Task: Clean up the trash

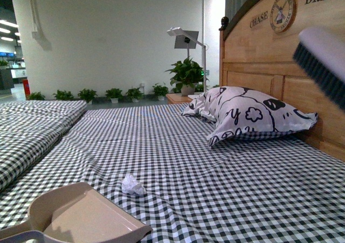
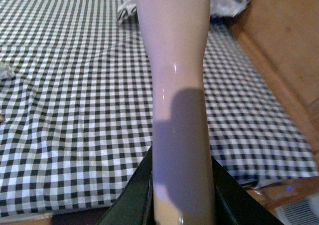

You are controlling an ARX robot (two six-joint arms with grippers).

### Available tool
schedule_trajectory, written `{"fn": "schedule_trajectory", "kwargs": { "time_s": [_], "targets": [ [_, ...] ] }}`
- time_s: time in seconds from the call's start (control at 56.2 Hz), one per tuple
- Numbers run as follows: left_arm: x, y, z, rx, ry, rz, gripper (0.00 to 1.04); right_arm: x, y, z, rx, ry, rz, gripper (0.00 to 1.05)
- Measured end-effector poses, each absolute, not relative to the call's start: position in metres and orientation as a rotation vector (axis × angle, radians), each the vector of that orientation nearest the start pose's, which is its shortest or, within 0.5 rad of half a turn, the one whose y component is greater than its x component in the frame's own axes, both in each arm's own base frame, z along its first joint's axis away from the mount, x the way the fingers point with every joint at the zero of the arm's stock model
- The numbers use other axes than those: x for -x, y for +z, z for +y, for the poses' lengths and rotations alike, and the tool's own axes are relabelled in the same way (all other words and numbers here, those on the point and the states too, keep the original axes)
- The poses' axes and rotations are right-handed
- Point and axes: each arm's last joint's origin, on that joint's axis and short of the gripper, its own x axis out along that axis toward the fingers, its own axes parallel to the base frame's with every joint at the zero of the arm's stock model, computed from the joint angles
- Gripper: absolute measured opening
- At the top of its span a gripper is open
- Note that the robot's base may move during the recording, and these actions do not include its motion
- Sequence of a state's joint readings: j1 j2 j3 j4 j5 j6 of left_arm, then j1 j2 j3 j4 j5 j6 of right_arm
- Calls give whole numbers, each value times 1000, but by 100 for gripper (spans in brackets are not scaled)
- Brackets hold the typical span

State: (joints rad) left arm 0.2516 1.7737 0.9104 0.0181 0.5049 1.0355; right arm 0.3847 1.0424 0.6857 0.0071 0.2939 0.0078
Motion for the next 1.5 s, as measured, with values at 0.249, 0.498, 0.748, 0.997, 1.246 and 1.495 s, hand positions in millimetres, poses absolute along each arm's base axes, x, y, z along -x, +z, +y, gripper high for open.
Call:
{"fn": "schedule_trajectory", "kwargs": {
  "time_s": [0.249, 0.498, 0.748, 0.997, 1.246, 1.495],
  "targets": [
    [-333, 145, 71, -663, -606, 576, 28, -302, 254, 115, 114, 192, 408, 20],
    [-333, 145, 71, -663, -606, 576, 28, -360, 217, 171, 185, 267, 508, 20],
    [-333, 145, 71, -663, -606, 576, 28, -387, 190, 224, 245, 323, 565, 20],
    [-333, 145, 71, -663, -606, 576, 28, -410, 169, 249, 297, 303, 613, 20],
    [-333, 145, 71, -664, -606, 575, 28, -426, 142, 267, 356, 306, 705, 20],
    [-333, 145, 71, -664, -606, 575, 28, -418, 129, 294, 374, 403, 729, 20]
  ]
}}
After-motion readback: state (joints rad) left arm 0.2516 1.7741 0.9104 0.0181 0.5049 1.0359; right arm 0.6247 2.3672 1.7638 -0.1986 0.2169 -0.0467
